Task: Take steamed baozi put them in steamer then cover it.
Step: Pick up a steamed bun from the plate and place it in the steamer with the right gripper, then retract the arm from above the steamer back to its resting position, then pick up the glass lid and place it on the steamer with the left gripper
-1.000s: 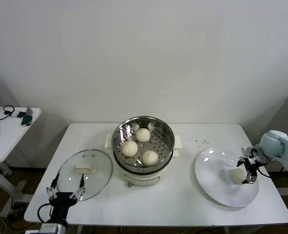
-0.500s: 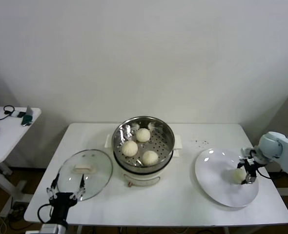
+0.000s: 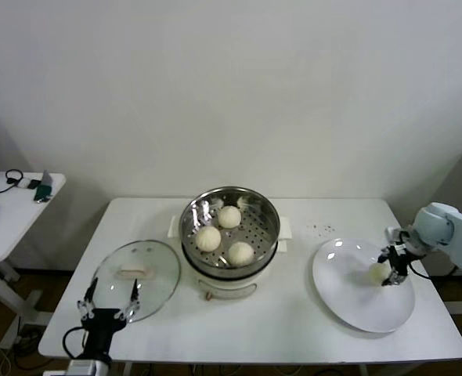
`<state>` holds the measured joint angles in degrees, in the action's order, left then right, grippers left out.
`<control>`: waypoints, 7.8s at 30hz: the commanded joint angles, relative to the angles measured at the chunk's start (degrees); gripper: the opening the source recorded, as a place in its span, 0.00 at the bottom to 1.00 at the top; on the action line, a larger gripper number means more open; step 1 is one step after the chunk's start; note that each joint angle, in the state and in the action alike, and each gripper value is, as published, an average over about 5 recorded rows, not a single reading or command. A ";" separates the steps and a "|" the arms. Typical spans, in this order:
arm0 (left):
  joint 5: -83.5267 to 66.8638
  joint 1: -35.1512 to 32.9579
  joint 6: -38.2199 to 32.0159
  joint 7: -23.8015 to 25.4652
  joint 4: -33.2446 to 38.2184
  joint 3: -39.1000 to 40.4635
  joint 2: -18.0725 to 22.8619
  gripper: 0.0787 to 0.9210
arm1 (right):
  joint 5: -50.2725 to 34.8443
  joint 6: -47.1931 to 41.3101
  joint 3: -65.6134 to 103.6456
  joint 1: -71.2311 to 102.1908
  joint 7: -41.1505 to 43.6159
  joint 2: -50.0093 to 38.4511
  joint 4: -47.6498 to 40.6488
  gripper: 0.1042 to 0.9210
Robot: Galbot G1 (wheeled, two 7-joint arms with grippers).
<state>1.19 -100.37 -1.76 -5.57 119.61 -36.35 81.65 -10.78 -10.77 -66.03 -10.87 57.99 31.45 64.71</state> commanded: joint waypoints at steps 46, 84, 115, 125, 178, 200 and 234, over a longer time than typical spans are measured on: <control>-1.40 -0.03 -2.86 0.83 -1.53 3.84 -1.92 0.88 | -39.79 -10.49 -37.10 -31.16 -7.74 45.29 0.31 0.68; 0.91 1.09 -1.69 -0.56 -0.58 2.31 -0.87 0.88 | -45.86 6.65 -24.57 -34.02 -23.05 16.20 9.19 0.88; 41.92 2.40 5.49 2.17 2.97 -0.94 -3.59 0.88 | -26.84 15.32 86.21 73.42 -46.75 9.26 27.39 0.88; 72.41 1.07 14.26 5.74 3.94 2.09 -7.44 0.88 | -22.97 13.43 100.91 87.37 -45.00 22.61 29.73 0.88; 79.28 28.13 9.87 2.53 -32.74 7.72 -8.28 0.88 | -12.67 18.41 109.17 91.86 -38.80 35.34 25.01 0.88; 76.51 28.50 8.47 0.86 -33.60 8.24 -8.50 0.39 | -9.90 18.66 107.48 90.27 -38.79 37.96 24.13 0.88; 72.92 10.75 28.89 -1.27 3.81 5.22 -18.40 0.08 | -8.16 18.78 103.96 84.34 -39.79 33.68 19.95 0.88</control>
<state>75.71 -84.26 19.25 -8.45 109.29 -31.03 66.66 -19.39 8.22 39.11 74.71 18.74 66.57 85.18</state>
